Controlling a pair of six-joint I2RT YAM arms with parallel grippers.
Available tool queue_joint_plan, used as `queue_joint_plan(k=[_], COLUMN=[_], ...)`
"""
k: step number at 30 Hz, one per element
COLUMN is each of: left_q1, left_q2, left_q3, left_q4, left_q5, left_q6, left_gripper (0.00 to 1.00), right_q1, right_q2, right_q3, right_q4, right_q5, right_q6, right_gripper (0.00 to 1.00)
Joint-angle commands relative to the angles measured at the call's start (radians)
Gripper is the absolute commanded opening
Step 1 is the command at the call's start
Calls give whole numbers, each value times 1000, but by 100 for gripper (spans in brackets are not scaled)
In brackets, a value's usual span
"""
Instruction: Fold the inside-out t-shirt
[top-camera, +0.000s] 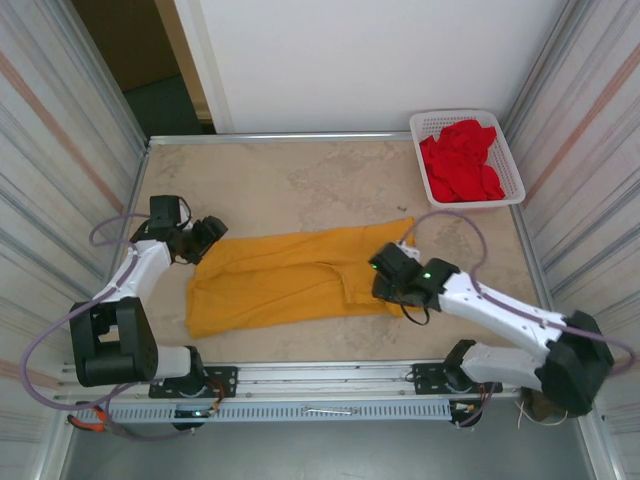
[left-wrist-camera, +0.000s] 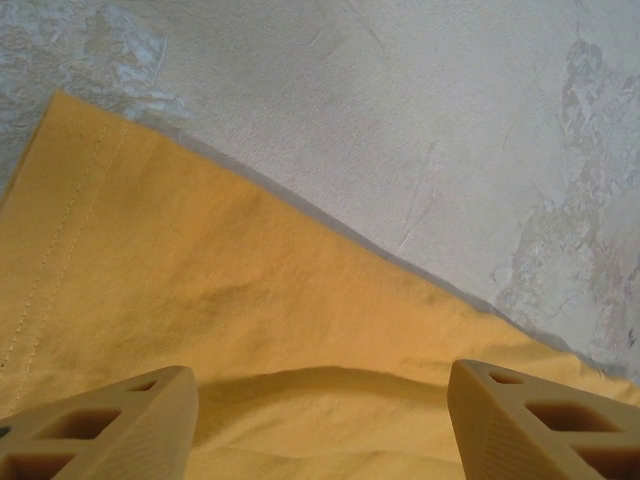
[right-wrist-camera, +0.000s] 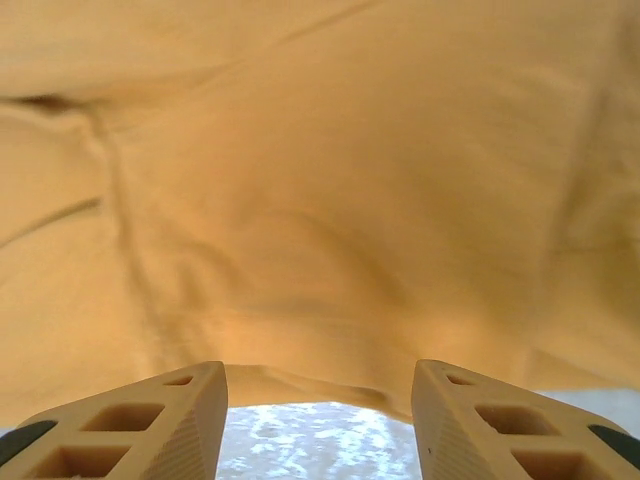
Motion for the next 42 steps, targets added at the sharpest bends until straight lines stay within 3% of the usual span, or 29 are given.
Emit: queue_joint_plan(k=[1,8,11,13,15,17,28,31,32,37,42], left_q1=[1,12,17,16,17,17,17,17,17,17,16], left_q2=[-38,-48,-55,-57,-59,-59,-61,-64,-65,-69,-80], left_q3=[16,31,31,31,32,31,24,23,22,23,28], left_q4=[-36,-51,-50,-51,-47,-43,-34,-37,-39,-47,-48], left_q5=[4,28,34,38,44,47,53,56,57,61,70], left_q6=[16,16,15,14,10,7,-4,-3,-2,2,-2], left_gripper=[68,68,68,68,68,68,68,68,68,68,69], right_q1=[66,143,153,155,154,153,142,144,144,120,-53], right_q2=[144,345,378,388,387,383,436,444,430,293,142], right_q3=[94,185,191,193,198,216,324,308,293,224,141], right_q4=[2,31,23,13,10,5,63,59,59,14,-19], right_q5=[53,31,42,48,50,47,-66,-83,-82,-28,9], right_q6=[-68,-54,-40,-31,-32,-45,-85,-65,-60,-46,-98], right_gripper=[51,50,46,31,9,0,0,34,41,44,44])
